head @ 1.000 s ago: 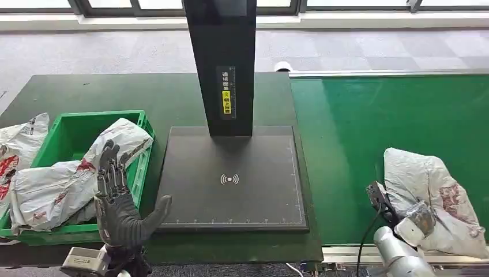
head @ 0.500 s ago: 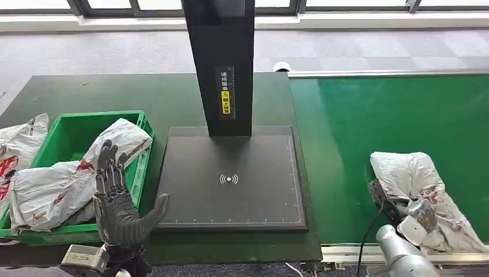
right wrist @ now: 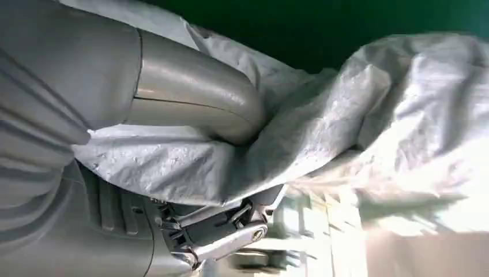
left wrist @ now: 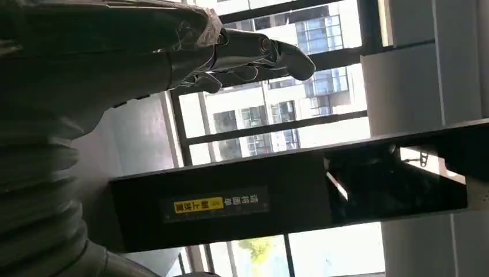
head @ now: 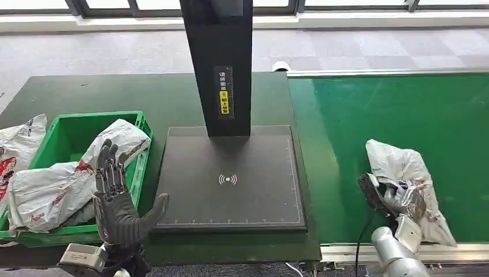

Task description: Moved the parcel from conveyor to table for the left to box.

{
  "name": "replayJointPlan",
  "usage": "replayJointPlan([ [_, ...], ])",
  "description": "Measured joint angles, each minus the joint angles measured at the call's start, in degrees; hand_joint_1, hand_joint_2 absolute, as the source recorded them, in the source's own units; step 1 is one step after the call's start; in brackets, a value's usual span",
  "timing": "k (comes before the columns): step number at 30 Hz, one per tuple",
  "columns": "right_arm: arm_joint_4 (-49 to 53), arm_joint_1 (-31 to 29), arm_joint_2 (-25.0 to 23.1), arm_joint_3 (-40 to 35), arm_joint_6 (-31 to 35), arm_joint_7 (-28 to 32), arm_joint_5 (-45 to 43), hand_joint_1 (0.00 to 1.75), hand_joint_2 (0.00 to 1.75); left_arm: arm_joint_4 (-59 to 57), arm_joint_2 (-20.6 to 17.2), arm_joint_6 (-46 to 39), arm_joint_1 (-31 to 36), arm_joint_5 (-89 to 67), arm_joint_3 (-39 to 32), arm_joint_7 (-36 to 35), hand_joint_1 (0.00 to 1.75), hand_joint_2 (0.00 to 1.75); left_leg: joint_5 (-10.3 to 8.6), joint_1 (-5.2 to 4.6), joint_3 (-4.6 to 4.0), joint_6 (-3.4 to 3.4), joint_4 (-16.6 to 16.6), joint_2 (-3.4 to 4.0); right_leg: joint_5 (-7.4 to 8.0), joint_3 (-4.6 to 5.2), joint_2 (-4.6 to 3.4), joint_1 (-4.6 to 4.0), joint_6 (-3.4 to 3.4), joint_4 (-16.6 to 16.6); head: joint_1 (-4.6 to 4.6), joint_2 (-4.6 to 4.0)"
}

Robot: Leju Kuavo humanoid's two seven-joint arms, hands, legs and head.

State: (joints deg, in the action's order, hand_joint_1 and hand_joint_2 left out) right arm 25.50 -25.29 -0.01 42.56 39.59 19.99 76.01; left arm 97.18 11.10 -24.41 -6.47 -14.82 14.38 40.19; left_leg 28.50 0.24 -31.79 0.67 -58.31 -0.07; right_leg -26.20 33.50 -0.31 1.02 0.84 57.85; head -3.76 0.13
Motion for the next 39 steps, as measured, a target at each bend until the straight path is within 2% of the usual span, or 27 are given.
replayJointPlan([
  [1, 2.9, 0.5, -1.9, 0.0, 0.4, 6.3, -1.8, 1.75, 1.75, 0.0, 0.0, 0.3, 0.0, 0.0, 0.0, 0.0, 0.0, 1.75, 0.01, 0.0, 0.01, 0.04, 0.0, 0.13, 0.02, 0.06, -0.13, -0.02, -0.02, 0.0, 0.0, 0.0],
  [2, 5.0, 0.8, -3.2, 0.0, 0.5, 10.4, -2.4, 1.75, 1.75, 0.0, 0.1, 0.4, 0.1, -0.1, -0.1, 0.0, 0.0, 1.75, 0.02, 0.0, 0.06, 0.04, 0.0, 0.23, 0.02, 0.1, -0.22, -0.04, -0.02, 0.0, 0.02, 0.0],
  [3, 7.5, 1.4, -5.8, 0.0, 0.5, 12.7, -2.5, 1.75, 1.75, -0.1, 0.3, 0.5, 0.3, -0.1, -0.2, 0.0, 0.0, 1.75, -0.02, 0.0, 0.48, 0.07, 0.0, 0.19, 0.01, 0.1, -0.21, -0.09, -0.04, 0.0, 0.02, 0.0],
  [6, 16.4, 4.4, -11.1, -1.3, 0.6, 8.8, -3.7, 1.75, 1.75, -0.5, 0.4, 0.7, 0.5, -0.2, -0.2, 0.0, 0.0, 1.75, -0.19, 0.14, 0.36, 0.2, 0.0, -0.5, -0.06, 0.07, 0.45, -0.17, -0.14, 0.0, 0.02, 0.0],
  [11, 26.2, 8.7, -15.2, -4.9, 0.6, 6.5, -6.7, 1.75, 1.75, -0.9, 0.6, 1.2, 0.7, -0.2, -0.2, 0.0, 0.0, 1.75, -0.16, 0.13, 0.25, 0.19, 0.1, -0.48, -0.1, 0.12, 0.4, -0.11, -0.18, 0.0, 0.02, 0.0],
  [16, 34.0, 12.5, -17.0, -9.5, 0.6, 6.1, -9.0, 1.75, 1.75, -1.1, 0.6, 1.1, 0.7, -0.2, -0.2, 0.0, 0.0, 1.75, -0.12, 0.02, 0.25, 0.12, 0.0, -0.43, -0.1, 0.16, 0.39, -0.01, -0.17, 0.0, 0.02, 0.0],
  [21, 43.5, 16.3, -18.8, -13.3, 0.6, 11.5, -14.3, 1.75, 1.75, -1.4, 0.6, 1.1, 0.7, -0.2, -0.2, 0.0, 0.0, 1.75, -0.12, 0.01, 0.25, 0.12, 0.0, -0.45, -0.1, 0.16, 0.41, -0.02, -0.17, 0.0, 0.02, 0.0],
  [24, 47.9, 17.5, -19.2, -15.8, 0.6, 12.2, -15.3, 1.75, 1.75, -1.5, 0.7, 1.1, 0.7, -0.2, -0.2, 0.0, 0.0, 1.75, -0.12, 0.03, 0.29, 0.13, 0.1, -0.33, -0.1, 0.17, 0.32, -0.04, -0.17, 0.0, 0.02, 0.0],
  [39, 58.8, 20.1, -19.4, -26.4, 0.6, 12.6, -16.6, 1.75, 1.75, -2.8, 0.7, 0.5, 1.6, 0.2, -0.2, 0.0, 0.0, 1.75, -0.12, 0.03, 0.3, 0.13, 0.0, -0.29, -0.09, 0.18, 0.28, -0.03, -0.17, 0.0, 0.02, 0.0],
])
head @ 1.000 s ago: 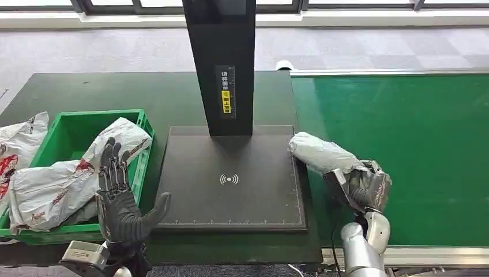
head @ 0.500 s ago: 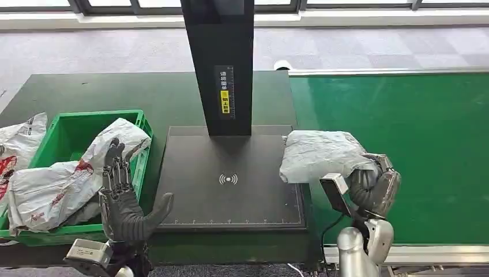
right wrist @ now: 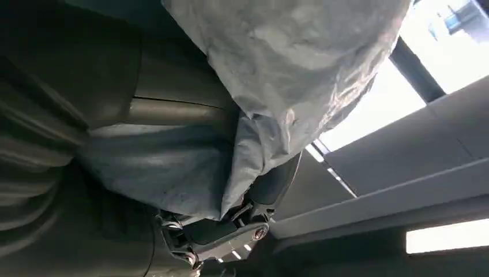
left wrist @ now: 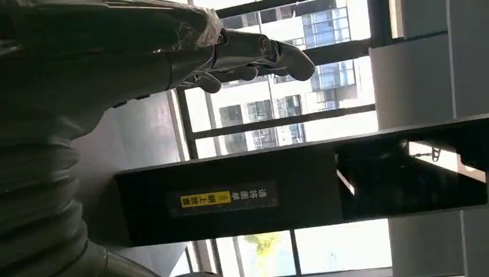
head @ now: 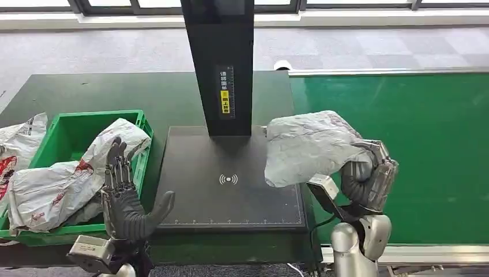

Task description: Moved the parcel from conveyor to table for the left to box.

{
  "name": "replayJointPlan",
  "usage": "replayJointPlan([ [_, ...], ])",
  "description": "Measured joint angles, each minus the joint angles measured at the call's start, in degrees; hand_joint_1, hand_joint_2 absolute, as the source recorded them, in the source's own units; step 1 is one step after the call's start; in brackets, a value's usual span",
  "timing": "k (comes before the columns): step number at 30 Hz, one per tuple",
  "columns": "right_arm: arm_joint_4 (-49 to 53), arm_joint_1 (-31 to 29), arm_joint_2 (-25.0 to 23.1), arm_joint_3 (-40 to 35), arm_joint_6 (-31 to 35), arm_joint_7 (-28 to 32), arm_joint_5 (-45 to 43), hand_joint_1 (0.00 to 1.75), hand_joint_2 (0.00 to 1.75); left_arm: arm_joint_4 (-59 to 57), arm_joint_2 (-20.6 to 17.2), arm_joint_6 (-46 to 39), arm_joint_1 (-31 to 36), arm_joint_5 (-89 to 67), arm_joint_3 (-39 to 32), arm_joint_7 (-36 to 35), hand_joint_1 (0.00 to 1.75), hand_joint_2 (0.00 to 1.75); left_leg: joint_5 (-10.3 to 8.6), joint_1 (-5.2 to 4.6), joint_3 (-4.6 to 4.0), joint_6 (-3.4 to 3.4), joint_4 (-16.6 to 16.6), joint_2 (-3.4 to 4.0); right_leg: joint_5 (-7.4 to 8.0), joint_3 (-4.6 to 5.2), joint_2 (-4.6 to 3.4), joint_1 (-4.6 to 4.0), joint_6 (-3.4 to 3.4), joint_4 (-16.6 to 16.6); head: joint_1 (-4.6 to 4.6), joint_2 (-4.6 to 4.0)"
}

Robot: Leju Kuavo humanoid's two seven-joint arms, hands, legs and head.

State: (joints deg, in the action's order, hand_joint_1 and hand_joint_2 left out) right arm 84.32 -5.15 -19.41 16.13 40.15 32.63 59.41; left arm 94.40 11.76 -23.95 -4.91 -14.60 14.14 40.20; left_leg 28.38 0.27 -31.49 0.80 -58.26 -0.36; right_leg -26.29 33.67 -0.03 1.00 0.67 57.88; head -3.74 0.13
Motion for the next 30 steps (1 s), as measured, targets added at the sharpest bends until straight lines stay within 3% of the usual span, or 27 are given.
replayJointPlan([
  [8, -1.8, -0.5, 0.0, -1.9, -0.1, 0.9, 1.3, 1.75, 1.75, -1.1, -0.3, -1.2, 0.9, 1.2, 0.0, 0.0, 0.0, 1.75, 0.0, 0.01, -0.02, 0.0, 0.0, -0.01, 0.0, -0.05, 0.0, 0.0, 0.0, 0.0, 0.0, 0.0],
  [20, -21.8, -5.1, -0.2, -4.7, -0.1, -5.3, 11.1, 1.75, 1.75, -2.5, -0.3, -1.1, 2.3, 1.3, 0.1, 0.0, 0.0, 1.75, -0.01, 0.03, 0.01, 0.01, 0.0, 0.0, 0.01, -0.03, -0.03, -0.02, 0.0, 0.0, 0.0, 0.0],
  [30, -27.7, -7.1, -0.3, -4.7, 0.0, -6.4, 12.7, 1.75, 1.75, -3.0, -0.4, -1.1, 3.0, 1.1, 0.3, 0.0, 0.0, 1.75, -0.01, 0.02, 0.01, 0.01, 0.0, 0.01, 0.01, -0.02, -0.04, -0.01, 0.0, 0.0, 0.0, 0.0],
])
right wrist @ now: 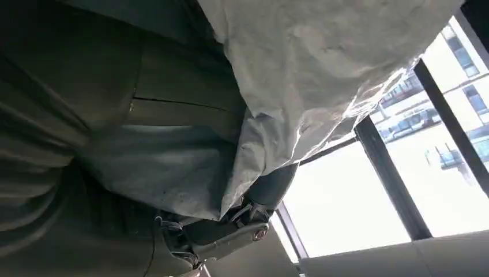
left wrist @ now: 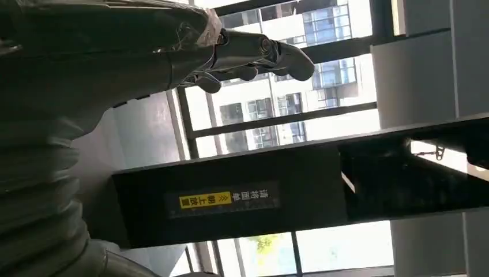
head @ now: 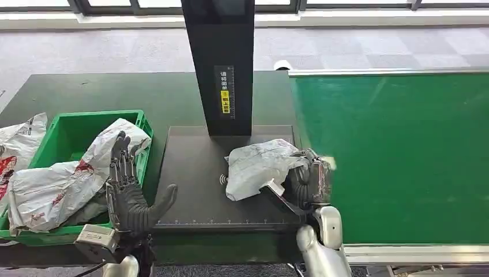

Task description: Moved the parcel from conveyor to table for the left to box.

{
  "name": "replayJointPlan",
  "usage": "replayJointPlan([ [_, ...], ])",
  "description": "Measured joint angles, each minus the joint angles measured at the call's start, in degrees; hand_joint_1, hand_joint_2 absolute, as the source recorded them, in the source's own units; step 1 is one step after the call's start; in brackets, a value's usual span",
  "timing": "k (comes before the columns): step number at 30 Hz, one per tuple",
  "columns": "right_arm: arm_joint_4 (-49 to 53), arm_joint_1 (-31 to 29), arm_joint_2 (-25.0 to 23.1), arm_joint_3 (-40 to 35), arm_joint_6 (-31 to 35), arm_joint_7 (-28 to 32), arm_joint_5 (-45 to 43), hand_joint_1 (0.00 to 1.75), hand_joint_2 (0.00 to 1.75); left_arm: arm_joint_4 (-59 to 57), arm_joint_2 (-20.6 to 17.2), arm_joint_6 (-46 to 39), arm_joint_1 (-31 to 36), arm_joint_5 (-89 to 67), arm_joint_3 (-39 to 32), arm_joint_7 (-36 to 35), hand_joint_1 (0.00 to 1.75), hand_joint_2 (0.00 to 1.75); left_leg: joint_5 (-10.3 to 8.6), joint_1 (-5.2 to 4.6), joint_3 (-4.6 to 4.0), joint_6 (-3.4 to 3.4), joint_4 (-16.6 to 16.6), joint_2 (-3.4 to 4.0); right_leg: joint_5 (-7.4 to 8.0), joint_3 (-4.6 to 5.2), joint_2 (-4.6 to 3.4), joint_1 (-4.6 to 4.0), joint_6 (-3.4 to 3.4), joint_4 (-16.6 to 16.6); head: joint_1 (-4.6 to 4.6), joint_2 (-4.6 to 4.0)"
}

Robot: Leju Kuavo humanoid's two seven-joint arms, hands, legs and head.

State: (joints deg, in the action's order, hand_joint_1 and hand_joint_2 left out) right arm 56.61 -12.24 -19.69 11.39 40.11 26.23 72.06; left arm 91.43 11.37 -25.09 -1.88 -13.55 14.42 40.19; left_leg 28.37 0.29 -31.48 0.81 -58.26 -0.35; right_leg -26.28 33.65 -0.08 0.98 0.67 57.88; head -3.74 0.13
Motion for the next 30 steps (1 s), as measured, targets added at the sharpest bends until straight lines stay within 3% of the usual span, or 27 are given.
replayJointPlan([
  [17, -2.9, -0.6, 0.0, 0.0, 0.1, -0.3, 0.1, 1.75, 1.75, -1.0, -0.2, 1.6, 0.4, -0.5, 0.4, 0.0, 0.0, 1.75, 0.0, 0.0, 0.04, 0.0, 0.0, 0.02, 0.0, -0.02, -0.02, 0.0, 0.0, 0.0, 0.0, 0.0],
  [24, -3.8, -1.0, 0.0, 0.0, 0.1, 0.4, -0.6, 1.75, 1.75, -10.1, -0.1, 4.8, 4.1, -9.3, 0.6, -0.5, 0.0, 1.75, -0.01, -0.01, 0.08, 0.0, 0.0, 0.01, 0.04, -0.05, -0.01, 0.01, 0.03, 0.0, 0.0, 0.0],
  [26, -4.3, -1.4, 0.0, 0.0, 0.0, 0.2, -0.5, 1.75, 1.75, -18.0, 0.2, 0.6, 7.4, -19.8, 0.6, -4.4, 0.0, 1.75, -0.06, -0.01, 0.09, 0.02, 0.0, 0.0, 0.09, -0.06, -0.01, 0.01, 0.01, 0.0, -0.02, 0.0],
  [30, -4.5, -1.6, 0.0, -0.2, 0.0, -1.2, -0.6, 1.75, 1.75, -34.4, 1.6, -10.4, 14.2, -44.3, -0.1, -22.0, 0.0, 1.75, -0.1, -0.01, 0.08, 0.02, 0.0, 0.01, 0.19, -0.06, -0.02, 0.01, 0.01, 0.0, 0.0, 0.0],
])
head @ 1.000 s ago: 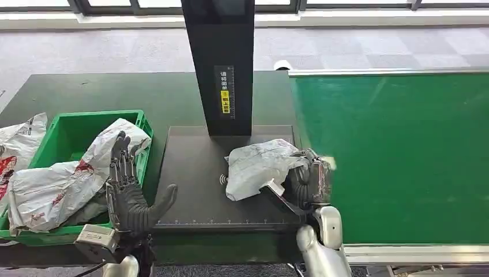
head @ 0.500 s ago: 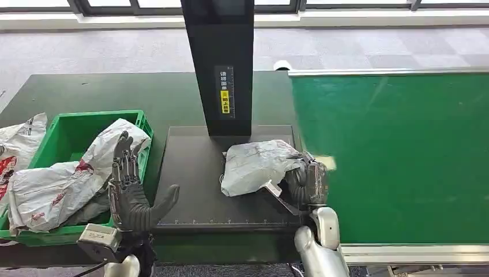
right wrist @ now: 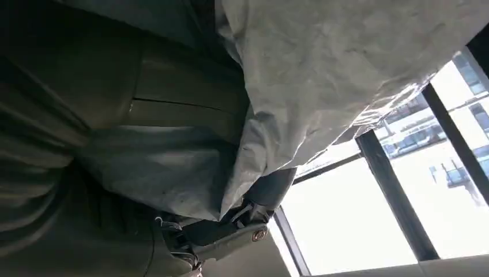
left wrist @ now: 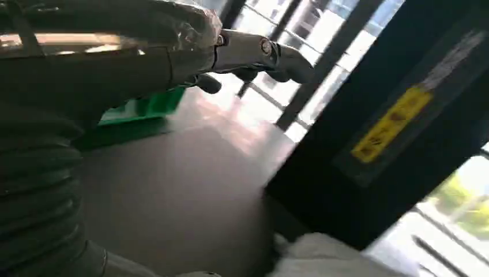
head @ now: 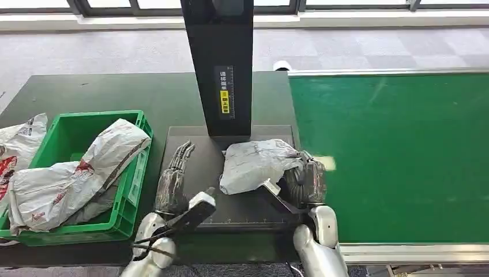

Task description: Moved the parcel from conveyor to table for the left to box.

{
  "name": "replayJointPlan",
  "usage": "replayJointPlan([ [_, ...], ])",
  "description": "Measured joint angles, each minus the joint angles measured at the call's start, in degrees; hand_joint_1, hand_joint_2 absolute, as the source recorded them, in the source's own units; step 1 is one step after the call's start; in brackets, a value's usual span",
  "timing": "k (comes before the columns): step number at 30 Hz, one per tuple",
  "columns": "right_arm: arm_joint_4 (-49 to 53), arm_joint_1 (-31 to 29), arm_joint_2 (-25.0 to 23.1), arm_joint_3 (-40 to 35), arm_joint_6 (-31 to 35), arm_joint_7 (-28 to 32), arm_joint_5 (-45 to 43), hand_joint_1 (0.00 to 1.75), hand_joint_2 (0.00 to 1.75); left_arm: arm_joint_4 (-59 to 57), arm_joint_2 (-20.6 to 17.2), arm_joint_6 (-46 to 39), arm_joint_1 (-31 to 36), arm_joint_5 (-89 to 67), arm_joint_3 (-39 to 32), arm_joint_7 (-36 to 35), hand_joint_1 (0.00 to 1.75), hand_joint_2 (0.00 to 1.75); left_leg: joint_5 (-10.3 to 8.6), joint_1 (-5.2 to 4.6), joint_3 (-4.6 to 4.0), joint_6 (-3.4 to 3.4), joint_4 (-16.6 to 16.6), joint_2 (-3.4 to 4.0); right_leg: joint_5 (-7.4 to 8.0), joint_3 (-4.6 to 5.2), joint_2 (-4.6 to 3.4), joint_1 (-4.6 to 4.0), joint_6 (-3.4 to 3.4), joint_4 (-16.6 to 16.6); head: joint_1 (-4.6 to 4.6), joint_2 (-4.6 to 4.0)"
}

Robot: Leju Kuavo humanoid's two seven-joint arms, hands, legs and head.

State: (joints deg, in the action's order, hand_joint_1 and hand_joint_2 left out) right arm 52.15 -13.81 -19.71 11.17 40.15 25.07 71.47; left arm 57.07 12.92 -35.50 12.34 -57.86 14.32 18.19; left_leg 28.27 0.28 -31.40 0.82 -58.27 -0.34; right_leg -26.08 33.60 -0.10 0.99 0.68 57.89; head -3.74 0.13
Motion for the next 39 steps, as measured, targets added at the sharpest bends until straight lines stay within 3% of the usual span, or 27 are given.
replayJointPlan([
  [4, 0.0, -0.1, 0.0, 0.0, 0.0, -0.3, -0.4, 1.75, 1.75, -10.4, 1.0, 0.1, 3.2, -11.7, -1.4, -9.0, 0.0, 1.75, -0.01, 0.01, -0.02, 0.0, 0.0, 0.01, 0.0, 0.02, -0.05, -0.01, 0.0, 0.0, 0.0, 0.0],
  [9, 0.0, -0.2, 0.0, -0.2, 0.0, -0.5, -0.6, 1.75, 1.75, -16.3, 1.9, 0.1, 6.5, -18.6, -3.6, -14.2, 0.0, 1.75, 0.01, 0.0, 0.0, -0.01, 0.0, -0.03, -0.01, -0.07, -0.01, 0.01, 0.0, 0.0, 0.0, 0.0],
  [39, -0.4, -0.3, 0.0, -0.3, 0.0, -0.7, -0.5, 1.75, 1.75, -20.9, 3.3, 0.3, 9.1, -20.5, -6.9, -15.4, 0.0, 1.75, -0.08, 0.0, 0.11, -0.01, 0.0, -0.02, 0.02, -0.42, 0.0, 0.01, 0.01, 0.0, 0.0, 0.0],
])
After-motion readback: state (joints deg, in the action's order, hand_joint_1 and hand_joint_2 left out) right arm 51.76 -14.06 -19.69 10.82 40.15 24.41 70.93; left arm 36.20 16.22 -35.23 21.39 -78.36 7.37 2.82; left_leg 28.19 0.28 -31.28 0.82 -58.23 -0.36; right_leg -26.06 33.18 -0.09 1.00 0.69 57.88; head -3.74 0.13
